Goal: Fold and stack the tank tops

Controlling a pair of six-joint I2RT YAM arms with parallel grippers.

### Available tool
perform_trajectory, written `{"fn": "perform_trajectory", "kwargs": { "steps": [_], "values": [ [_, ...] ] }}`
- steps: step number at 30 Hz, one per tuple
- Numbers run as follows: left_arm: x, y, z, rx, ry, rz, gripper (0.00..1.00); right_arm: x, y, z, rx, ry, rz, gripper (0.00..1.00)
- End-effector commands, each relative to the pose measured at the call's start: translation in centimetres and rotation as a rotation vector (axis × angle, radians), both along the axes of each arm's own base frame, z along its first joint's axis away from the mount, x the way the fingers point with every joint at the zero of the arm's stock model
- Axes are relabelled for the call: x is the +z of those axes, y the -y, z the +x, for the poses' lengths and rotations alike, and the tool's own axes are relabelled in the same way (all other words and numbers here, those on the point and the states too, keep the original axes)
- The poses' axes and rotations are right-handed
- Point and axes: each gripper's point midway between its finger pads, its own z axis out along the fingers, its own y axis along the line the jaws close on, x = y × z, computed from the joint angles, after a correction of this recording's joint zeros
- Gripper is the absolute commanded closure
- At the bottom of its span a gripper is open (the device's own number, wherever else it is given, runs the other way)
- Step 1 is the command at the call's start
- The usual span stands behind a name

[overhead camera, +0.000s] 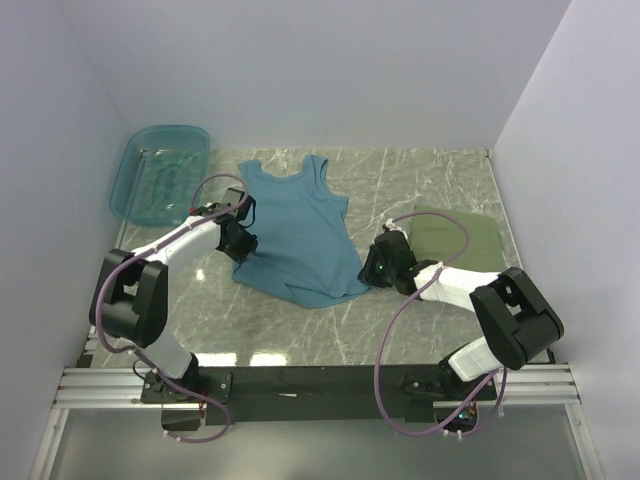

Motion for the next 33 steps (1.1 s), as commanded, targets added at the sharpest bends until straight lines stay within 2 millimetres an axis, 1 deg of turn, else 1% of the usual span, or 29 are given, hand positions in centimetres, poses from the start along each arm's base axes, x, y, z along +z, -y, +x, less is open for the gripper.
{"fn": "perform_trajectory", "kwargs": {
  "steps": [1, 4, 6, 7, 9, 13, 17, 18, 20, 21, 24, 25, 27, 28, 30, 31, 32, 33],
  "values": [
    [-0.6, 0.1, 0.1, -0.002, -0.025, 0.009, 0.65, -1.7, 0.8, -1.6, 0.012, -0.067, -0.035, 0.75],
    [-1.6, 0.4, 0.2, 0.018, -0.053, -0.002, 0.56, -1.6, 0.8, -1.5, 0.010, -0.064, -0.036, 0.75],
    [-2.1, 0.5, 0.5, 0.033, -0.069, -0.002, 0.54, -1.7, 0.9, -1.6, 0.014, -0.067, -0.039, 0.75],
    [-2.1, 0.6, 0.8, 0.036, -0.069, -0.003, 0.53, -1.7, 0.9, -1.6, 0.013, -0.067, -0.040, 0.75],
    [-2.5, 0.7, 0.9, 0.042, -0.084, 0.001, 0.52, -1.8, 0.9, -1.7, 0.013, -0.069, -0.041, 0.75],
    [-2.9, 0.7, 1.4, 0.049, -0.091, 0.010, 0.51, -1.8, 0.8, -1.7, 0.015, -0.068, -0.037, 0.76],
    [-3.5, 0.5, 1.2, 0.050, -0.108, 0.027, 0.53, -1.8, 0.8, -1.6, 0.015, -0.067, -0.036, 0.76],
    [-3.6, 0.5, 1.2, 0.045, -0.110, 0.029, 0.54, -1.8, 0.8, -1.6, 0.016, -0.070, -0.034, 0.76],
    [-3.9, 0.4, 1.0, 0.044, -0.115, 0.033, 0.60, -1.9, 0.8, -1.7, 0.018, -0.074, -0.032, 0.76],
    [-3.9, 0.4, 1.0, 0.042, -0.115, 0.034, 0.66, -2.0, 0.7, -1.7, 0.020, -0.075, -0.031, 0.76],
    [-3.9, 0.2, 0.9, 0.036, -0.115, 0.043, 0.74, -1.9, 0.8, -1.7, 0.017, -0.073, -0.032, 0.77],
    [-3.8, 0.1, 0.8, 0.034, -0.115, 0.047, 0.78, -1.9, 0.8, -1.7, 0.016, -0.072, -0.033, 0.77],
    [-3.2, -0.1, 0.7, 0.028, -0.106, 0.054, 0.84, -1.9, 0.9, -1.8, 0.017, -0.074, -0.036, 0.77],
    [-2.9, -0.2, 0.7, 0.024, -0.101, 0.058, 0.89, -1.9, 0.9, -1.8, 0.016, -0.072, -0.036, 0.77],
    [-1.9, -0.3, 0.7, 0.009, -0.080, 0.061, 0.92, -2.0, 1.0, -1.9, 0.014, -0.076, -0.036, 0.77],
    [-1.6, -0.3, 0.6, 0.004, -0.073, 0.062, 0.91, -2.0, 1.0, -1.8, 0.015, -0.075, -0.037, 0.78],
    [-0.7, -0.4, 0.6, 0.000, -0.054, 0.058, 0.92, -2.1, 1.1, -1.9, 0.012, -0.078, -0.038, 0.78],
    [-0.5, -0.4, 0.5, -0.011, -0.047, 0.055, 0.93, -2.1, 1.1, -1.9, 0.012, -0.077, -0.037, 0.78]
  ]
}}
